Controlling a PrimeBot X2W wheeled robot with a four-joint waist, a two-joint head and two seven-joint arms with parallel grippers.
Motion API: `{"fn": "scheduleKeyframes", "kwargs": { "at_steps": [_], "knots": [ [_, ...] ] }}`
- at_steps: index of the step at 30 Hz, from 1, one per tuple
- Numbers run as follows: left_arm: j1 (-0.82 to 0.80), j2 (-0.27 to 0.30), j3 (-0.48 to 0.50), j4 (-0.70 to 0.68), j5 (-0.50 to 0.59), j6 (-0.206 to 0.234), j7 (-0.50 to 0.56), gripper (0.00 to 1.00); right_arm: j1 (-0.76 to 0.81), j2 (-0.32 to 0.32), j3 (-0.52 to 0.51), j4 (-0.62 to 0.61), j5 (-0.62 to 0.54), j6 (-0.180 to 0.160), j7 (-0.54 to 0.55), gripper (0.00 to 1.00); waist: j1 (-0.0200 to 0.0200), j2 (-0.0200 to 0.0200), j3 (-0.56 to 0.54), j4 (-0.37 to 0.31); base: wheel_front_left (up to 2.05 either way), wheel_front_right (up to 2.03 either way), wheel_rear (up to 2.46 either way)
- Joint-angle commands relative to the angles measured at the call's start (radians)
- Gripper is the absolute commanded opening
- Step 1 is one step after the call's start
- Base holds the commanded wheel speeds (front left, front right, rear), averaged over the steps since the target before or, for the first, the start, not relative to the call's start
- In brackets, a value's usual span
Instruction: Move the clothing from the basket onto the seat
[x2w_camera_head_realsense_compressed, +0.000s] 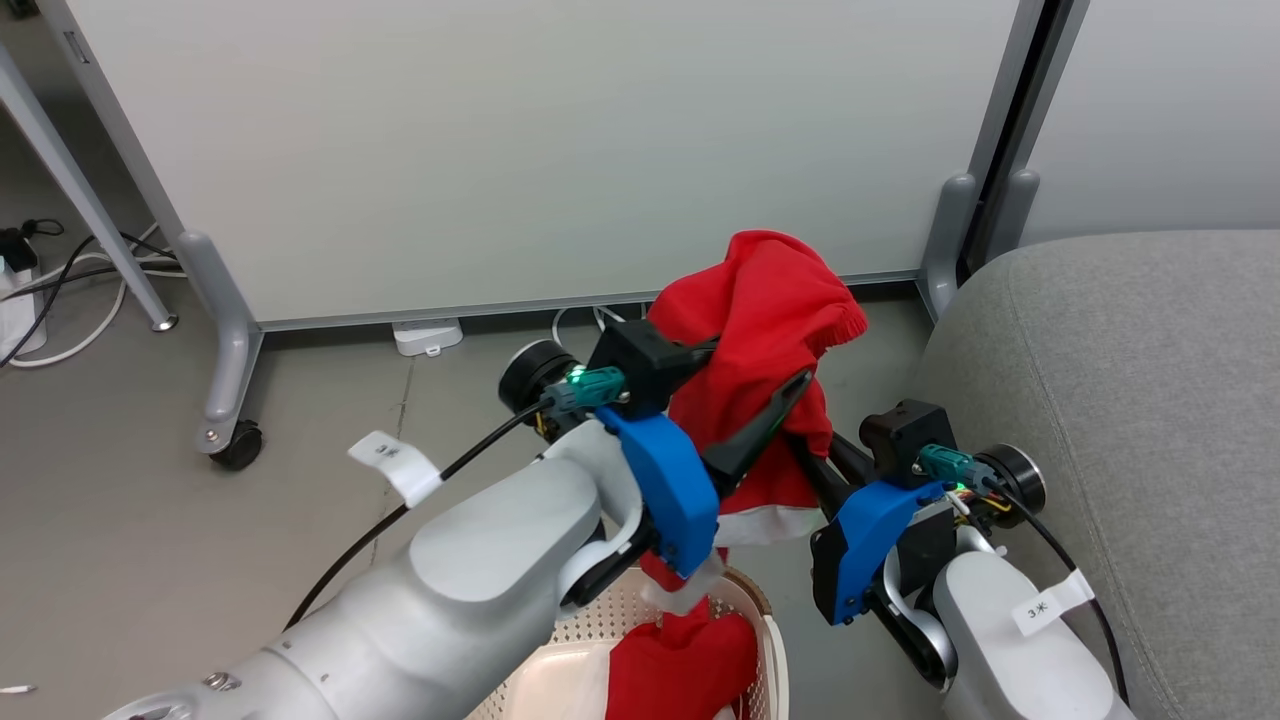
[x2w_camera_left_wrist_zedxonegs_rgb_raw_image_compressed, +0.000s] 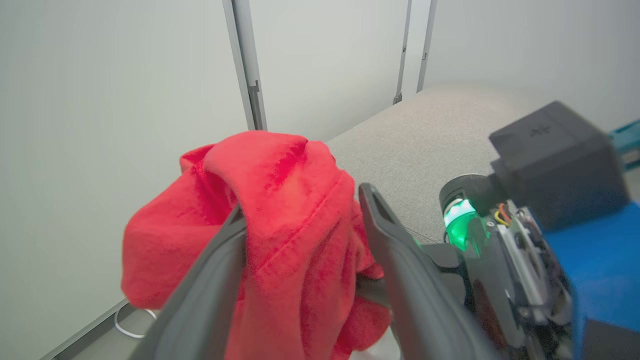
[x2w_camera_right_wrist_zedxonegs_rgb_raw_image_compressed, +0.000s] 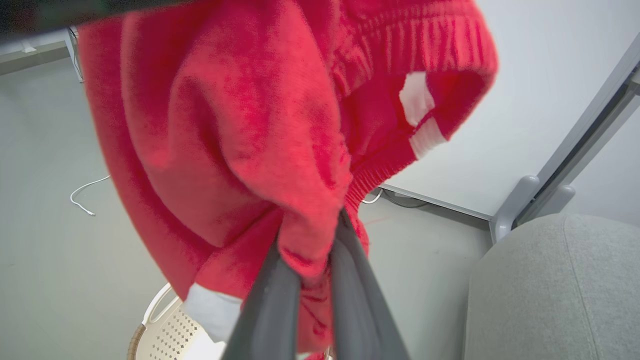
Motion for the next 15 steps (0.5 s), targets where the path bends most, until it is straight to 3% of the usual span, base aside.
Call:
{"fn": "scheduleKeyframes", "kwargs": {
  "at_steps": [1, 7, 15],
  "knots": [
    [0.015, 0.010, -0.002, 0.002, -0.004, -0.001, -0.015, 1.00, 0.005, -0.002, -0.007, -0.005, 0.005, 0.000, -0.008, 0.00, 0.0000, -0.0001, 0.000, -0.001, 0.00, 0.00, 0.00],
    [0.103, 0.057, 0.073, 0.013, -0.007, 0.010, -0.053, 1.00, 0.025, -0.002, -0.031, -0.028, -0.007, 0.000, -0.015, 0.00, 0.0000, -0.0001, -0.001, -0.016, 0.00, 0.00, 0.00],
    [0.339, 0.147, 0.375, -0.187, 0.176, 0.085, -0.054, 1.00, 0.063, -0.002, -0.072, -0.105, -0.022, 0.000, -0.013, 0.00, 0.0000, -0.0001, 0.014, -0.061, 0.00, 0.00, 0.00]
  ]
}}
